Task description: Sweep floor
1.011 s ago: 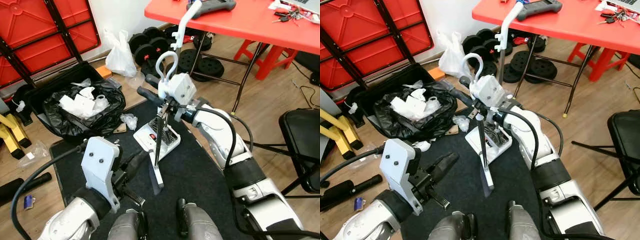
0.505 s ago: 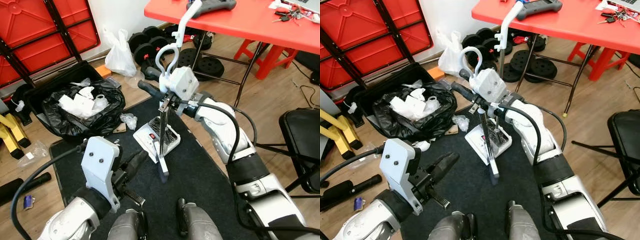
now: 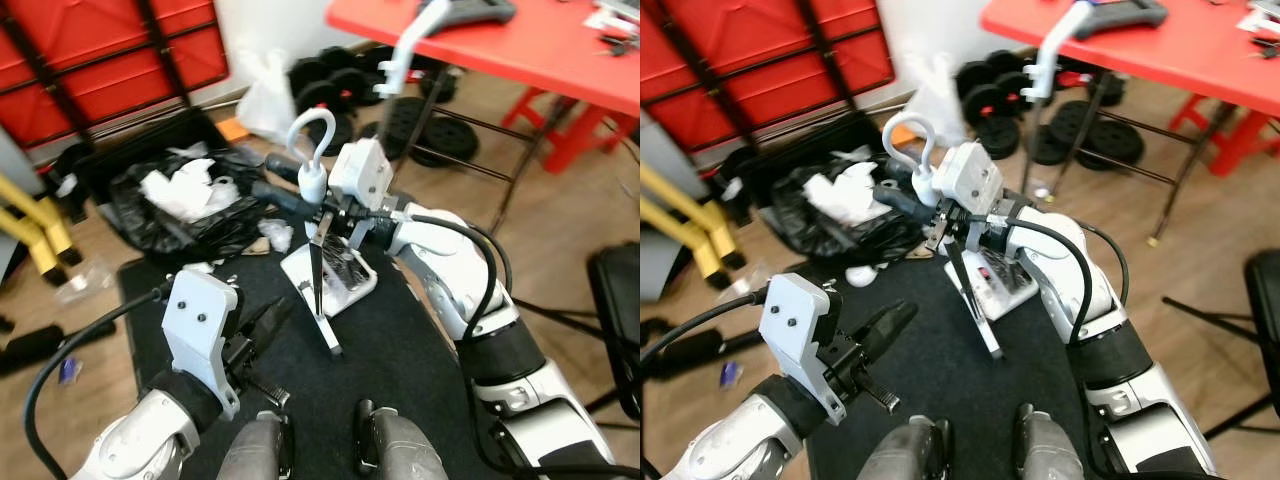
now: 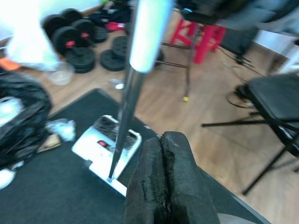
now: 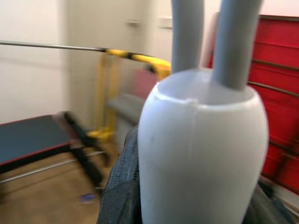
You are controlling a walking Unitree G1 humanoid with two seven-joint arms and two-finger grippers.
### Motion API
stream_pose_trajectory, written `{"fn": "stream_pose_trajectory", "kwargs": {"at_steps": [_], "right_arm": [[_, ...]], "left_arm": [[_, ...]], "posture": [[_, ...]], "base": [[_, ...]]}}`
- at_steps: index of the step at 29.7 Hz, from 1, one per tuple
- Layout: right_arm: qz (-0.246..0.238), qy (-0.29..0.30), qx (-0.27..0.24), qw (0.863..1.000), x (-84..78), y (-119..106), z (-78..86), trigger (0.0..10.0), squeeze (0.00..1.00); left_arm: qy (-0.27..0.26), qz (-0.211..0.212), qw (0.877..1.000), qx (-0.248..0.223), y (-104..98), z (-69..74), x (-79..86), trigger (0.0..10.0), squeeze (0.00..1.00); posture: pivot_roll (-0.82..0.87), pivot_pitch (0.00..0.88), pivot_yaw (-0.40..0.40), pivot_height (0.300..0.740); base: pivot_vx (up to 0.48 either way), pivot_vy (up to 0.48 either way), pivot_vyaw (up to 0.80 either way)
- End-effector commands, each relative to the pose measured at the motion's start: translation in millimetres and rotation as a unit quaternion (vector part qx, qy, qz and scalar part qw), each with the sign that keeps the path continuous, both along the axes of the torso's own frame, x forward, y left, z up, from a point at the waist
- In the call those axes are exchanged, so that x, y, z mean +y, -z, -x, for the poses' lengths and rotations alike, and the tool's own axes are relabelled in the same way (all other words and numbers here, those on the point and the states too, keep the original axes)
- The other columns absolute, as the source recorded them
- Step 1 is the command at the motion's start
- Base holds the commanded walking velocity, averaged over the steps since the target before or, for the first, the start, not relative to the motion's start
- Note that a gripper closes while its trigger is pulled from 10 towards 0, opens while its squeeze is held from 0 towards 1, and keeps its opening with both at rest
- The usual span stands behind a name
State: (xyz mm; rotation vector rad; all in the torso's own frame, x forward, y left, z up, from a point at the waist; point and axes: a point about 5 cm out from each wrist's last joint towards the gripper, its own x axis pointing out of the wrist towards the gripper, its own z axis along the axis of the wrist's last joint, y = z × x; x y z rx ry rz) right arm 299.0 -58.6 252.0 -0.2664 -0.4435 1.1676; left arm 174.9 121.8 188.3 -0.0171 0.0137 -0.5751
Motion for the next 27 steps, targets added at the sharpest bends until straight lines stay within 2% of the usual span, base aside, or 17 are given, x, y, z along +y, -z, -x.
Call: {"fn": "stream_pose_trajectory", "kwargs": {"at_steps": [1,5,7,10,12,13,16,17,20,27], "right_arm": [[0.004,-0.025,-0.01,1.0,1.3,-2.2,8.3,10.0,0.0],[0.028,-0.03,-0.011,0.999,-2.2,2.5,13.0,10.0,0.0],[0.043,-0.03,-0.011,0.999,-5.4,6.4,16.9,10.0,0.0],[0.046,-0.031,-0.007,0.998,-7.2,7.6,18.6,10.0,0.0],[0.062,-0.028,0.001,0.998,-14.5,13.1,24.7,10.0,0.0],[0.062,-0.028,0.001,0.998,-14.5,13.1,24.7,10.0,0.0],[0.084,-0.014,0.013,0.996,-28.2,22.2,31.8,10.0,0.0],[0.084,-0.014,0.013,0.996,-28.2,22.2,31.8,10.0,0.0],[0.102,0.013,0.028,0.994,-42.2,31.3,34.7,10.0,0.0],[0.107,0.037,0.043,0.993,-51.3,37.3,36.2,10.0,0.0]], "left_arm": [[0.026,-0.004,1.0,0.003,4.3,1.4,-2.2,10.0,0.0],[0.014,0.0,1.0,0.004,6.8,-2.6,0.3,10.0,0.0],[-0.011,0.006,1.0,0.009,9.7,-8.2,5.3,10.0,0.0],[-0.025,0.008,1.0,0.012,11.5,-11.8,8.1,10.0,0.0],[-0.076,0.009,0.997,0.001,11.6,-18.7,17.4,10.0,0.0],[-0.076,0.009,0.997,0.001,11.6,-18.7,17.4,10.0,0.0],[-0.155,0.007,0.988,-0.018,10.9,-25.1,32.1,10.0,0.0],[-0.155,0.007,0.988,-0.018,10.9,-25.1,32.1,10.0,0.0],[-0.211,-0.009,0.977,-0.031,11.5,-26.2,42.0,10.0,0.0],[-0.225,0.004,0.974,-0.014,17.4,-23.4,45.4,10.0,0.0]], "posture": [[-0.04,0.156,0.01,0.74],[-0.05,0.142,0.008,0.74],[-0.05,0.107,0.005,0.74],[-0.05,0.102,0.003,0.74],[-0.07,0.054,0.006,0.74],[-0.07,0.054,0.006,0.74],[-0.07,0.037,0.009,0.74],[-0.07,0.037,0.009,0.74],[-0.08,0.024,0.012,0.74],[-0.08,0.019,0.022,0.74]], "base": [[0.0,0.0,0.8],[0.0,0.0,0.8],[0.0,0.0,0.8],[0.0,0.0,0.8],[0.0,0.0,0.8],[0.0,0.0,0.8],[0.0,0.0,0.8],[0.0,0.0,0.8],[0.0,0.0,0.8],[0.0,0.0,0.8]]}}
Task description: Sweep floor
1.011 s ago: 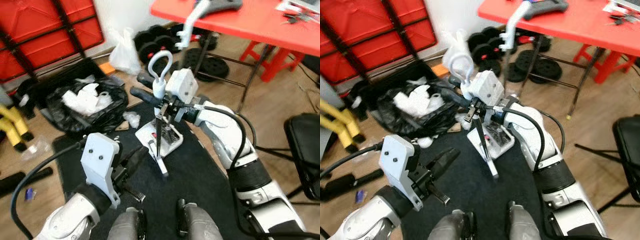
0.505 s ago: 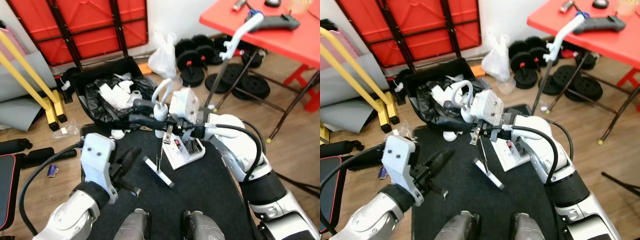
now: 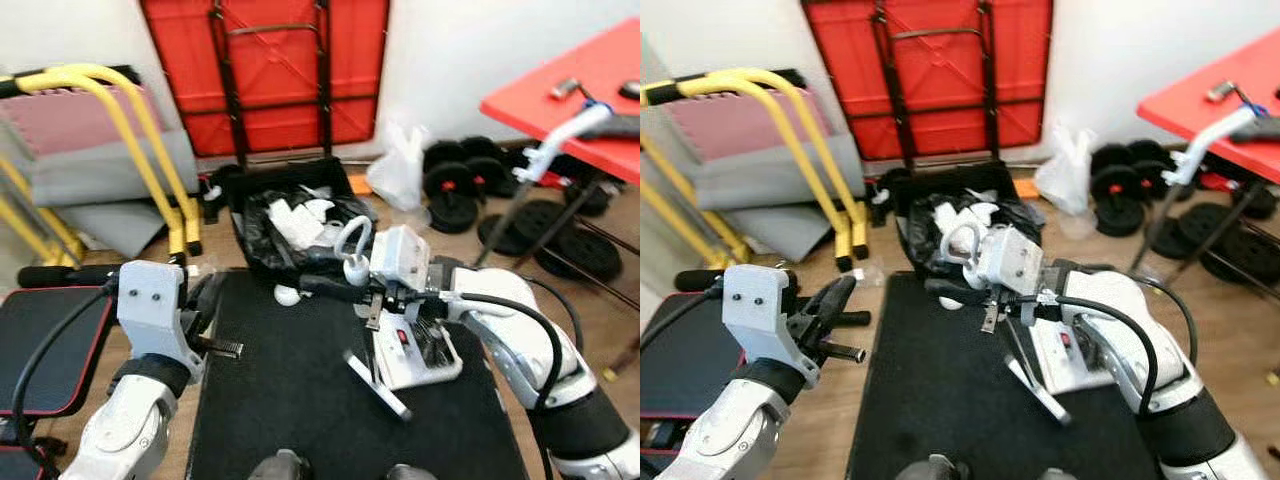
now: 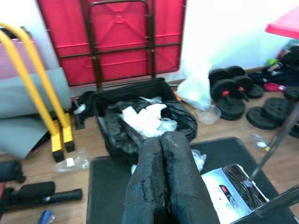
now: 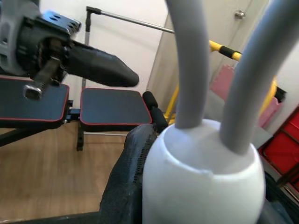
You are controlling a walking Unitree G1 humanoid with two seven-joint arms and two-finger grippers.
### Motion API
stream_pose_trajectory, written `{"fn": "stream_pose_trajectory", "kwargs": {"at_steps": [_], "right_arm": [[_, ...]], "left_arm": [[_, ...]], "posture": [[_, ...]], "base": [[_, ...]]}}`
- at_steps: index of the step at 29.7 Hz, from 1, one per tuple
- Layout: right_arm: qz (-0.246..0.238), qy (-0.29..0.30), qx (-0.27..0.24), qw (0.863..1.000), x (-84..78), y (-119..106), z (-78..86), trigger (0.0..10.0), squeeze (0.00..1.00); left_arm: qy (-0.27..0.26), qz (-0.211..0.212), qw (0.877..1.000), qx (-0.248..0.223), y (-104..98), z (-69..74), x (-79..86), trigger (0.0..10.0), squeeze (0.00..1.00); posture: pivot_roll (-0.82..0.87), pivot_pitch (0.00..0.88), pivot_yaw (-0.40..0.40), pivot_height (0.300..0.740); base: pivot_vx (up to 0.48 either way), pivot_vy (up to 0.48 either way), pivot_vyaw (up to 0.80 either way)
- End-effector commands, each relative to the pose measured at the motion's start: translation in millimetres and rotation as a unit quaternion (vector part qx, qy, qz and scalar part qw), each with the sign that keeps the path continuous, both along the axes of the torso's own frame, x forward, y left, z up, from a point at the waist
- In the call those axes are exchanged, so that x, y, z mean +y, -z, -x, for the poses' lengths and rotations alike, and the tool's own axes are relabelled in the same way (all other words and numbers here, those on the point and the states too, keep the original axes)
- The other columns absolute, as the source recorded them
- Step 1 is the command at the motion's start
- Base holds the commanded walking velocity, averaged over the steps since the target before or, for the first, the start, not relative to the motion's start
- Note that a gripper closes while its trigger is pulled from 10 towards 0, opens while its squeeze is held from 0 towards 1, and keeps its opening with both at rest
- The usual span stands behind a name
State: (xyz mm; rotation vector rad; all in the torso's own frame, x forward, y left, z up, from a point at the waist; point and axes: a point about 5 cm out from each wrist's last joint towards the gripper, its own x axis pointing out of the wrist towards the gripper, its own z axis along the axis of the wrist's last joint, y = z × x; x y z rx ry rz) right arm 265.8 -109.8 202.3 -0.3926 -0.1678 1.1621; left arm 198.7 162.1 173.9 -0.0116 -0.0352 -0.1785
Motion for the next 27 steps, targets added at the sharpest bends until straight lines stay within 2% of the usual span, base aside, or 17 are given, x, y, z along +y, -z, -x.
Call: {"fn": "stream_pose_trajectory", "kwargs": {"at_steps": [1,7,14,21,27], "right_arm": [[-0.008,0.003,-0.029,1.0,-0.9,-12.1,3.3,10.0,0.0],[-0.013,0.018,-0.023,0.999,-2.5,-9.7,5.9,10.0,0.0],[-0.022,0.026,-0.013,0.999,-2.0,-5.9,11.5,10.0,0.0],[-0.024,0.035,-0.007,0.999,-2.4,-2.3,13.4,10.0,0.0],[-0.016,0.047,-0.018,0.999,-6.9,-4.1,3.9,10.0,0.0]], "left_arm": [[-0.027,0.008,1.0,0.009,3.7,0.8,4.4,10.0,0.0],[-0.015,0.026,0.999,0.026,12.2,4.4,-2.2,10.0,0.0],[0.001,0.016,0.999,0.033,19.2,8.2,-11.7,10.0,0.0],[-0.011,0.005,1.0,0.019,18.1,4.0,-8.5,10.0,0.0],[-0.029,-0.014,0.999,-0.003,14.7,-3.0,-3.7,10.0,0.0]], "posture": [[-0.08,0.022,0.02,0.74],[-0.09,0.024,0.022,0.74],[-0.09,0.017,0.019,0.74],[-0.1,0.0,0.02,0.74],[-0.09,0.0,0.017,0.74]], "base": [[0.0,0.0,0.8],[0.0,0.0,0.8],[0.0,0.0,0.8],[0.0,0.0,0.8],[0.0,0.0,0.8]]}}
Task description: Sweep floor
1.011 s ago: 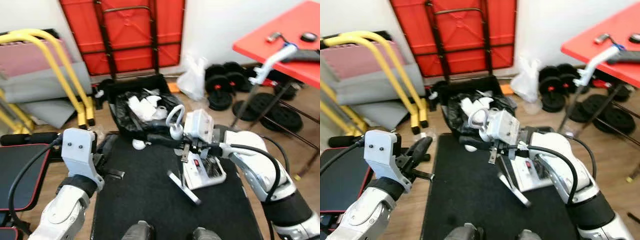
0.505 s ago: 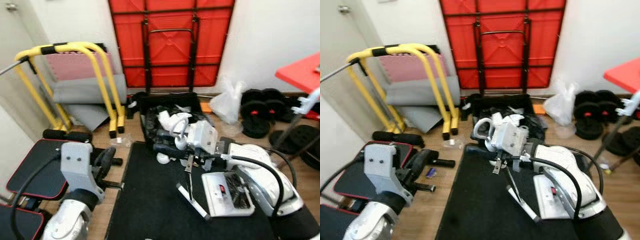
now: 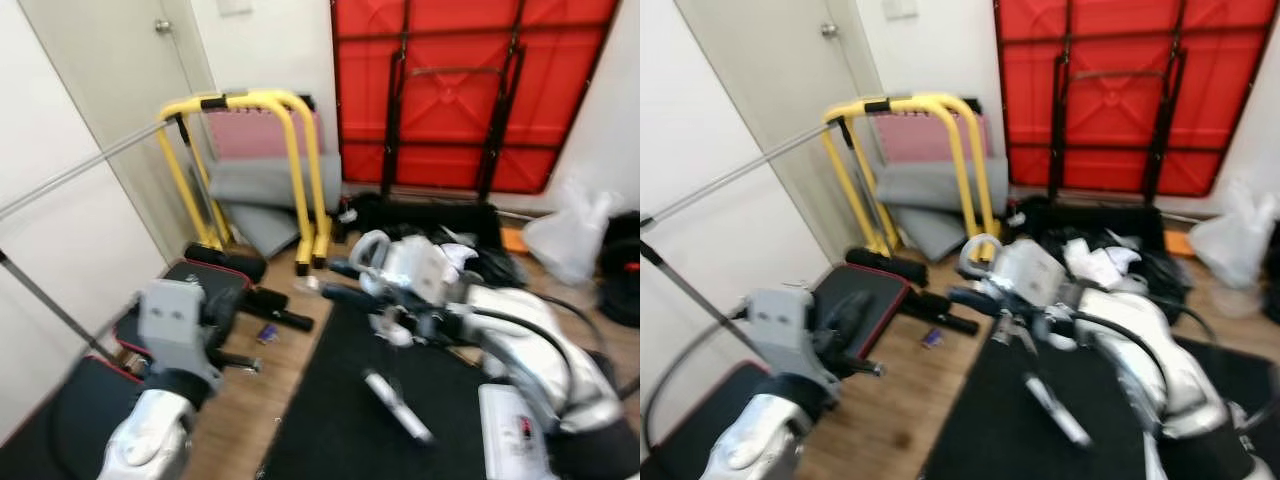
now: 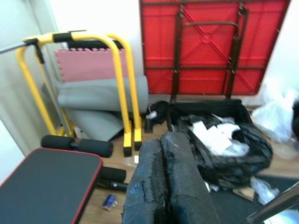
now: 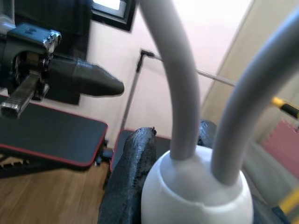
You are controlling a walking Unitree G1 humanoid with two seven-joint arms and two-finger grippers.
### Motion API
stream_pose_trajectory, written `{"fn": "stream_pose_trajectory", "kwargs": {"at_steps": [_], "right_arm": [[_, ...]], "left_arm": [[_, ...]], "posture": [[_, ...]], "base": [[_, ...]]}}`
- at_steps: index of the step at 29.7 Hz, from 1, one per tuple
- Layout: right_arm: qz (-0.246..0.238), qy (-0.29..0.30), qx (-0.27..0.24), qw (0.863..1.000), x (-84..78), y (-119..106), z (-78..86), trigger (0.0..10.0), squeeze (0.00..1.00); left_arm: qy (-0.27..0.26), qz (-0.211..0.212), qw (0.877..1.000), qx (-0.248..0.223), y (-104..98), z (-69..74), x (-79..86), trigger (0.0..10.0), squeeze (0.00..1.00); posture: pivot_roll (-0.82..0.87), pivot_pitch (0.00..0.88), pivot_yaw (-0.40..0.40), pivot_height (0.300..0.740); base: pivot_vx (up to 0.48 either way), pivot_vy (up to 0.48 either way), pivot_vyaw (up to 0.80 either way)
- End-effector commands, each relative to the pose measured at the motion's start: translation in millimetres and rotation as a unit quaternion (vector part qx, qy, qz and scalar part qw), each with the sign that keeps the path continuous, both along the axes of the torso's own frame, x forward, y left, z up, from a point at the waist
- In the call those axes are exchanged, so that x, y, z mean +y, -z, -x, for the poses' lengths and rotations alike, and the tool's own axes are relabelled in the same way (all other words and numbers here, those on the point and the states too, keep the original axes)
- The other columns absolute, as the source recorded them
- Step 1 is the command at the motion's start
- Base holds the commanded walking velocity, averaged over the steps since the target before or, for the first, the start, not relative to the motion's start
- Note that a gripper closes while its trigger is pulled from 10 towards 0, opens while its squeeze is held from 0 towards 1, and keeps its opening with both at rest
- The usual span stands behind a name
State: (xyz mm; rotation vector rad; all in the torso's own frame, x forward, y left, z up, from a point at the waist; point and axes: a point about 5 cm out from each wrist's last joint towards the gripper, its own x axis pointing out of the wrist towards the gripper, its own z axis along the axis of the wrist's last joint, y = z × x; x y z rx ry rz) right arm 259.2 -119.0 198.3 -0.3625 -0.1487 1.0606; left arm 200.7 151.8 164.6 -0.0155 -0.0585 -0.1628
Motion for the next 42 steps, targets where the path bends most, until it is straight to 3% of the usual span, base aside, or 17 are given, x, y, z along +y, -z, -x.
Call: {"fn": "stream_pose_trajectory", "kwargs": {"at_steps": [1,18,29,34,38,42], "right_arm": [[0.0,-0.004,-0.026,1.0,2.2,-8.1,-2.7,10.0,0.0],[0.012,-0.026,-0.009,1.0,3.9,-4.3,-3.0,10.0,0.0],[-0.016,-0.025,0.001,1.0,7.7,-5.2,-4.4,10.0,0.0],[-0.009,0.039,-0.028,0.999,3.4,-4.7,-16.2,10.0,0.0],[-0.043,0.133,-0.044,0.989,-3.0,-10.3,-33.9,10.0,0.0],[-0.053,0.179,-0.047,0.981,-6.3,-13.3,-41.5,10.0,0.0]], "left_arm": [[-0.021,-0.017,1.0,0.009,5.4,-1.1,6.6,10.0,0.0],[-0.027,-0.021,0.999,-0.002,6.9,-6.5,4.9,10.0,0.0],[0.001,-0.053,0.999,0.002,11.5,-8.9,-0.4,10.0,0.0],[0.001,-0.052,0.999,0.0,11.1,-7.7,0.5,10.0,0.0],[0.002,-0.048,0.999,-0.004,10.8,-8.3,0.9,10.0,0.0],[0.005,-0.045,0.999,-0.005,11.0,-8.6,1.1,10.0,0.0]], "posture": [[-0.09,0.0,0.017,0.74],[-0.1,0.0,0.015,0.74],[-0.09,0.0,0.014,0.74],[-0.08,0.0,0.014,0.74],[-0.08,0.0,0.014,0.74],[-0.08,0.0,0.013,0.74]], "base": [[0.0,0.0,0.8],[0.0,0.0,0.8],[0.0,0.0,0.8],[0.0,0.0,0.44],[0.0,0.0,0.0],[0.203,0.0,0.0]]}}
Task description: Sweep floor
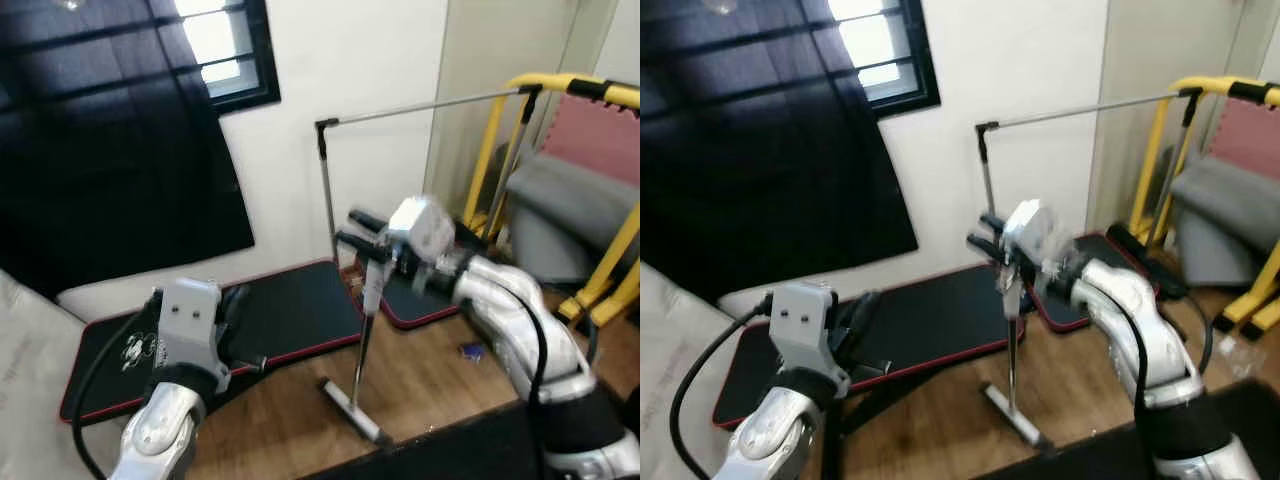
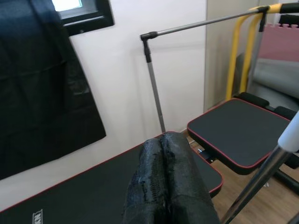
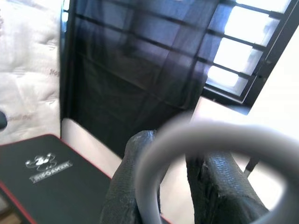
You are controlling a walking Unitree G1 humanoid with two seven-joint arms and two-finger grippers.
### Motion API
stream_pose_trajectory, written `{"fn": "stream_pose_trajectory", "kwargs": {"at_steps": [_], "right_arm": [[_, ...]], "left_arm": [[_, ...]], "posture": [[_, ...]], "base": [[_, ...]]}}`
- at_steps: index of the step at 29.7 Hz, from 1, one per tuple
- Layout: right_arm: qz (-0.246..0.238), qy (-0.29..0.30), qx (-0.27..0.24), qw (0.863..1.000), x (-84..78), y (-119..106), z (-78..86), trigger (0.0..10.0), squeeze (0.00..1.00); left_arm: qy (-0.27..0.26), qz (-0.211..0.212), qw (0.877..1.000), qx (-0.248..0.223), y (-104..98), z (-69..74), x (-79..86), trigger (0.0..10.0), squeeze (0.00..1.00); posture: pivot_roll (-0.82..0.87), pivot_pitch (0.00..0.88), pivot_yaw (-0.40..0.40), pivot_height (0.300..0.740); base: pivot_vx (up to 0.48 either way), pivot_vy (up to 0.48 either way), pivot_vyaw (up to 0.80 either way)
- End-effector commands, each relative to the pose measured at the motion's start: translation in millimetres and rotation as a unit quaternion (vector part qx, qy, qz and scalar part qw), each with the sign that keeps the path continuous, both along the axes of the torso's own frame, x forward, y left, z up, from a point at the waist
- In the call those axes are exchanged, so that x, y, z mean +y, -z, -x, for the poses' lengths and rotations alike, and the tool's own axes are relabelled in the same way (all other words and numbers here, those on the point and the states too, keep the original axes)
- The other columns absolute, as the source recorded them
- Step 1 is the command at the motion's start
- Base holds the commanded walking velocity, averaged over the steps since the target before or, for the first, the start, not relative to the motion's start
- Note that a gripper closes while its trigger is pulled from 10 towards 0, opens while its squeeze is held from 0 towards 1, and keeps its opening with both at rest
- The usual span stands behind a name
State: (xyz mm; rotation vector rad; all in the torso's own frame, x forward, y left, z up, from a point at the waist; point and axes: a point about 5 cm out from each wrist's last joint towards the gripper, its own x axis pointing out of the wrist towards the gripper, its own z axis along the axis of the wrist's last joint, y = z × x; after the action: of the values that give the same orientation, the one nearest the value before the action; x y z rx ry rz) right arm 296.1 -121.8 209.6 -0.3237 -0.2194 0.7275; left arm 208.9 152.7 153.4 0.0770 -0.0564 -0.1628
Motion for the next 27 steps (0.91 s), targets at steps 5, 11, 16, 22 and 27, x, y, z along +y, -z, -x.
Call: {"fn": "stream_pose_trajectory", "kwargs": {"at_steps": [5,11,16,22,27], "right_arm": [[-0.011,0.053,-0.005,0.999,-9.8,-3.6,-9.6,0.0,0.0],[-0.007,0.072,-0.002,0.997,-13.3,-2.4,-13.3,0.0,0.0],[-0.035,0.082,0.012,0.996,-12.6,-1.4,-15.4,0.0,0.0],[-0.071,0.052,0.02,0.996,-4.2,-6.8,-12.7,0.0,0.0],[-0.099,0.02,0.029,0.994,3.0,-10.6,-8.6,0.0,0.0]], "left_arm": [[0.008,0.003,1.0,-0.002,-0.1,0.3,-0.4,10.0,0.0],[0.009,0.005,1.0,-0.001,-0.1,1.1,-0.9,10.0,0.0],[0.014,0.007,1.0,0.0,0.0,2.2,-1.7,10.0,0.0],[0.037,0.012,0.999,0.003,-0.5,3.4,-4.7,10.0,0.0],[0.042,0.009,0.999,0.004,-0.8,4.0,-5.7,10.0,0.0]], "posture": [[-0.08,0.0,0.012,0.74],[-0.08,0.0,0.01,0.74],[-0.08,0.0,0.008,0.74],[-0.07,0.0,0.007,0.74],[-0.07,0.0,0.006,0.74]], "base": [[0.27,0.0,0.0],[0.27,0.0,0.0],[0.26,0.0,0.0],[0.0,0.0,0.0],[0.0,0.0,0.0]]}}
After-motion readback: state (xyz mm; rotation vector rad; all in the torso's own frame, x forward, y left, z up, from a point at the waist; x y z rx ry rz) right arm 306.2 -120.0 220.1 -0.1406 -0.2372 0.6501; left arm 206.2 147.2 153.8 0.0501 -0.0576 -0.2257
